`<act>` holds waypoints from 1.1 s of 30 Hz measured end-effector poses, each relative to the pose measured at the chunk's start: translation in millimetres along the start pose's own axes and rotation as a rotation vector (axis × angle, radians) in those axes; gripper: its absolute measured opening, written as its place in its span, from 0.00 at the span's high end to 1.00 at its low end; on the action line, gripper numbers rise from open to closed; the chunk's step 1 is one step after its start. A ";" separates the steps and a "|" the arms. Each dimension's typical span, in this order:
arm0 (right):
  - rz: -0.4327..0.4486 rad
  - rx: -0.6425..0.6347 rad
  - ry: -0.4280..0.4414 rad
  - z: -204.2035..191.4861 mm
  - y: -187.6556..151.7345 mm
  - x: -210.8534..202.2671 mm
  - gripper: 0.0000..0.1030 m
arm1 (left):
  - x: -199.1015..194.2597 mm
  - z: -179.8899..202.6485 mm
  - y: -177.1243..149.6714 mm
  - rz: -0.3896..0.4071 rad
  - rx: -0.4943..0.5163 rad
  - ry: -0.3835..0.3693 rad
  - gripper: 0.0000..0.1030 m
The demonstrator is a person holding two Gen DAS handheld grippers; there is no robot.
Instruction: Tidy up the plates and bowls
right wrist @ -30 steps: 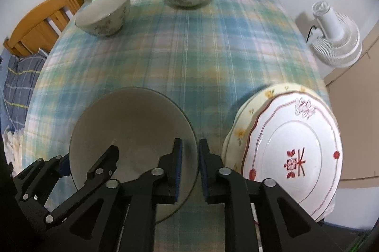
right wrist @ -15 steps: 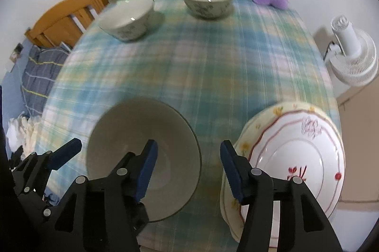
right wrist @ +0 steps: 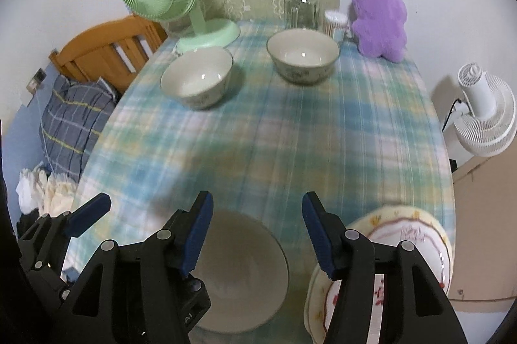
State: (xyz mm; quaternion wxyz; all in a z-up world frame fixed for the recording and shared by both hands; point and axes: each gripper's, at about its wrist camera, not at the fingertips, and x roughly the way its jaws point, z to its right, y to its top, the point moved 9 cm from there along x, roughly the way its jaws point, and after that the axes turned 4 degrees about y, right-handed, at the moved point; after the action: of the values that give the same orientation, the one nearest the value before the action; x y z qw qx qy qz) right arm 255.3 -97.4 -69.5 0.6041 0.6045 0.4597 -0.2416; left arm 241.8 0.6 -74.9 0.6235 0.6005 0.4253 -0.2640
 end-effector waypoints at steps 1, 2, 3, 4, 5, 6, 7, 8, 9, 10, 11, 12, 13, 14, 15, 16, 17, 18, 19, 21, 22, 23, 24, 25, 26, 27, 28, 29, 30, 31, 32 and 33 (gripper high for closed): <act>0.006 0.002 -0.005 -1.4 5.5 0.6 0.41 | 0.5 -2.6 5.9 0.010 -0.001 0.007 0.21; 0.017 0.004 -0.013 -3.9 14.0 1.7 0.41 | 2.2 -5.3 13.9 0.021 -0.001 0.013 0.21; 0.025 0.002 -0.025 -5.8 20.9 2.9 0.41 | 4.9 -7.6 21.2 0.025 -0.002 0.011 0.21; 0.030 0.002 -0.032 -7.1 25.5 4.1 0.40 | 6.5 -9.2 26.1 0.025 -0.002 0.006 0.21; 0.035 0.007 -0.035 -10.2 34.2 6.8 0.41 | 10.2 -12.1 34.2 0.027 -0.002 -0.004 0.21; 0.038 0.009 -0.034 -11.6 39.6 8.9 0.41 | 12.0 -14.2 39.1 0.030 -0.003 -0.006 0.21; 0.043 0.012 -0.034 -13.8 45.8 11.2 0.40 | 14.8 -17.3 45.3 0.033 -0.003 -0.006 0.21; 0.047 0.014 -0.034 -16.6 53.4 14.7 0.40 | 19.2 -21.7 53.7 0.038 -0.002 -0.006 0.21; 0.052 0.015 -0.033 -19.9 61.2 18.8 0.41 | 22.1 -24.5 58.8 0.040 -0.002 -0.006 0.21; 0.055 0.015 -0.034 -22.3 66.4 22.3 0.40 | 25.3 -27.2 64.0 0.043 -0.003 -0.006 0.21; 0.059 0.017 -0.034 -25.5 73.5 26.6 0.40 | 28.8 -31.0 70.5 0.049 -0.004 -0.005 0.21; 0.065 0.018 -0.031 -28.5 80.1 30.8 0.40 | 32.9 -34.7 77.5 0.057 -0.004 -0.002 0.21; 0.076 0.018 -0.024 -32.3 87.8 36.0 0.41 | 36.5 -37.8 83.1 0.062 -0.004 0.000 0.21; 0.081 0.020 -0.022 -34.5 92.7 39.4 0.41 | 41.4 -42.1 90.5 0.068 -0.007 0.002 0.22; 0.087 0.024 -0.019 -37.2 99.1 43.8 0.41 | 44.7 -45.5 94.6 0.075 -0.011 0.003 0.22; 0.099 0.026 -0.021 -39.9 106.4 48.4 0.40 | 49.4 -49.7 100.7 0.083 -0.018 0.004 0.23; 0.107 0.028 -0.026 -41.6 111.8 51.6 0.40 | 54.1 -53.4 106.2 0.088 -0.025 0.004 0.23; 0.115 0.028 -0.033 -43.1 116.9 54.6 0.40 | 58.4 -56.3 110.8 0.090 -0.029 0.006 0.23; 0.123 0.029 -0.041 -44.6 122.3 58.1 0.40 | 63.9 -59.4 116.2 0.091 -0.031 0.008 0.23; 0.144 0.039 -0.064 -47.7 133.6 65.5 0.40 | 73.6 -63.9 125.7 0.096 -0.030 0.009 0.23; 0.154 0.037 -0.067 -49.6 138.3 69.0 0.40 | 77.8 -65.1 129.6 0.099 -0.030 0.011 0.24; 0.159 0.034 -0.073 -51.7 144.5 75.1 0.40 | 84.7 -67.0 134.5 0.101 -0.026 0.013 0.24; 0.158 0.031 -0.077 -52.5 147.9 79.3 0.40 | 90.3 -67.5 137.5 0.099 -0.023 0.011 0.25; 0.153 0.030 -0.089 -52.7 152.2 86.0 0.40 | 94.5 -66.7 139.2 0.097 -0.022 0.007 0.26; 0.151 0.033 -0.094 -52.2 155.1 91.0 0.40 | 101.9 -66.4 142.2 0.091 -0.018 0.001 0.28; 0.148 0.038 -0.090 -51.7 158.4 98.0 0.41 | 107.0 -65.9 144.1 0.087 -0.014 -0.002 0.29; 0.141 0.041 -0.087 -50.8 160.2 103.5 0.40 | 112.4 -65.6 145.8 0.084 -0.011 -0.003 0.30; 0.133 0.041 -0.087 -49.5 162.5 110.9 0.40 | 119.5 -64.7 147.9 0.080 -0.007 -0.005 0.34; 0.128 0.041 -0.093 -47.5 164.3 117.2 0.41 | 125.0 -63.7 149.6 0.077 -0.007 -0.010 0.39; 0.124 0.043 -0.101 -45.5 166.1 122.3 0.40 | 131.6 -63.3 151.0 0.071 -0.011 -0.010 0.41; 0.121 0.047 -0.110 -42.9 168.2 128.4 0.41 | 136.7 -62.7 152.3 0.067 -0.015 -0.006 0.42; 0.117 0.055 -0.116 -40.4 170.0 134.3 0.40 | 141.5 -62.2 153.1 0.063 -0.015 -0.008 0.42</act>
State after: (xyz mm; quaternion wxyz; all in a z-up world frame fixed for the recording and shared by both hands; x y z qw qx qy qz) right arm 450.6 2.4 -90.7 0.6262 0.6315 0.3810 -0.2530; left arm 427.7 108.2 -109.4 0.6376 0.6079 0.4058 -0.2435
